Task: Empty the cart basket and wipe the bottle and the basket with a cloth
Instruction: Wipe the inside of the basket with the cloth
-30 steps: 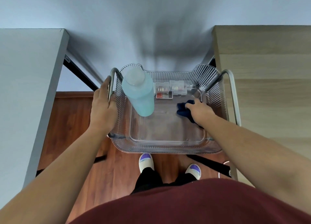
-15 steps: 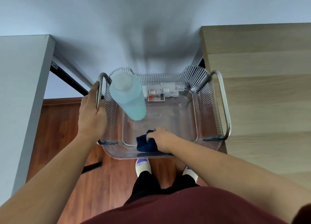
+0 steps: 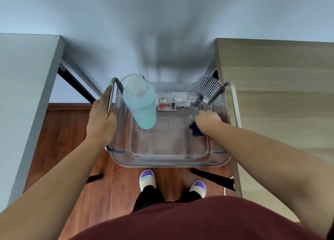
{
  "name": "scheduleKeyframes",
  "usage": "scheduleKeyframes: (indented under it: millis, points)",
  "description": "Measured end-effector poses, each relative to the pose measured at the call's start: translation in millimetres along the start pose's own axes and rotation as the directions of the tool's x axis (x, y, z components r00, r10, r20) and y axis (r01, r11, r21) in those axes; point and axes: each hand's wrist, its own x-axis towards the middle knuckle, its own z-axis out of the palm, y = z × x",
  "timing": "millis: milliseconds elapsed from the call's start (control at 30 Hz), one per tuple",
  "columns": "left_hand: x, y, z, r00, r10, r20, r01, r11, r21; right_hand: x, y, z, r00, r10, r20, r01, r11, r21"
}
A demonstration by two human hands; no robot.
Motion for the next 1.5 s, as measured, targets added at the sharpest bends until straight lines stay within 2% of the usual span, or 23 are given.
scheduleKeyframes:
  millis: [67,200,333,433,500,567,633,700,767,833,900,967,1067,1167,1233,1300,1367,1433,1500]
  points:
    - [-0.5,-0.6,0.7,1.000,-0.007,-0.013,0.006,1.000,-0.011,0.5,7.6,8.8,0.996,0.030,-0.087,-0.025,0.998,0.058]
    - [-0.2,0.1,1.4,0.999,-0.013,-0.030,0.013,1.000,-0.001,-6.2,-14.0,33.7,0.998,0.059,-0.026,-0.049,0.958,0.281]
    - [-0.2,1.1,1.2,0.999,-0.016,-0.034,0.016,1.000,-0.012,-16.2,-50.4,51.9,0.987,-0.134,-0.094,0.162,0.872,0.461]
    - [-1.1,1.4,0.4,1.000,-0.012,-0.026,0.011,1.000,-0.003,-13.4,-62.8,60.9,0.960,-0.236,-0.151,0.280,0.817,0.504]
    - [-0.9,1.8,0.7,1.000,-0.008,-0.014,0.008,1.000,-0.006,-4.8,-47.6,61.6,0.975,-0.141,-0.172,0.217,0.768,0.602]
    - [-0.5,1.2,1.5,1.000,-0.016,-0.020,0.015,1.000,-0.011,7.8,-23.0,63.1,0.982,0.063,-0.181,0.075,0.745,0.663]
    - [-0.9,1.3,2.3,0.999,-0.017,-0.030,0.016,1.000,-0.014,17.8,-7.7,64.6,0.967,0.207,-0.145,-0.065,0.758,0.649]
    - [-1.0,1.1,2.2,0.999,-0.019,-0.034,0.018,1.000,-0.019,21.4,-13.7,57.8,0.972,0.203,-0.123,-0.083,0.775,0.626]
    - [-1.0,0.9,2.0,0.999,-0.023,-0.033,0.023,0.999,-0.028,21.0,-34.6,49.0,0.984,0.100,-0.151,0.007,0.812,0.584]
    - [-0.7,1.0,2.4,0.999,-0.023,-0.037,0.023,1.000,-0.020,16.4,-63.0,43.9,0.980,-0.068,-0.188,0.161,0.826,0.539]
    - [-0.8,0.2,2.7,0.999,-0.021,-0.043,0.021,1.000,0.003,8.5,-89.9,43.2,0.942,-0.259,-0.211,0.331,0.815,0.477]
    - [-1.0,-0.7,2.9,0.999,-0.017,-0.039,0.018,1.000,0.018,3.3,-98.2,43.2,0.918,-0.329,-0.221,0.396,0.790,0.468]
    - [-0.3,-0.4,2.2,0.999,-0.016,-0.038,0.016,1.000,0.010,8.8,-71.9,40.2,0.937,-0.237,-0.256,0.331,0.836,0.438]
    - [-0.8,0.2,2.4,0.999,-0.021,-0.040,0.021,1.000,-0.006,14.1,-24.9,41.7,0.975,0.001,-0.221,0.080,0.929,0.362]
    - [-0.9,0.3,2.7,0.998,-0.031,-0.047,0.030,0.999,-0.014,11.2,-7.0,43.1,0.988,0.097,-0.117,-0.050,0.935,0.351]
    - [-0.2,0.8,3.4,0.998,-0.045,-0.053,0.044,0.999,-0.023,6.0,-7.9,46.3,0.999,0.020,-0.034,-0.008,0.945,0.327]
    - [-0.2,1.1,3.9,0.997,-0.054,-0.061,0.052,0.998,-0.031,-0.8,-21.4,52.4,0.989,-0.148,-0.005,0.141,0.934,0.328]
    - [-0.4,0.5,4.3,0.996,-0.058,-0.072,0.056,0.998,-0.030,-6.8,-40.2,56.6,0.948,-0.319,-0.016,0.303,0.882,0.360]
    - [0.0,0.3,4.9,0.996,-0.062,-0.069,0.059,0.997,-0.044,-7.9,-59.6,53.0,0.907,-0.416,-0.066,0.408,0.829,0.383]
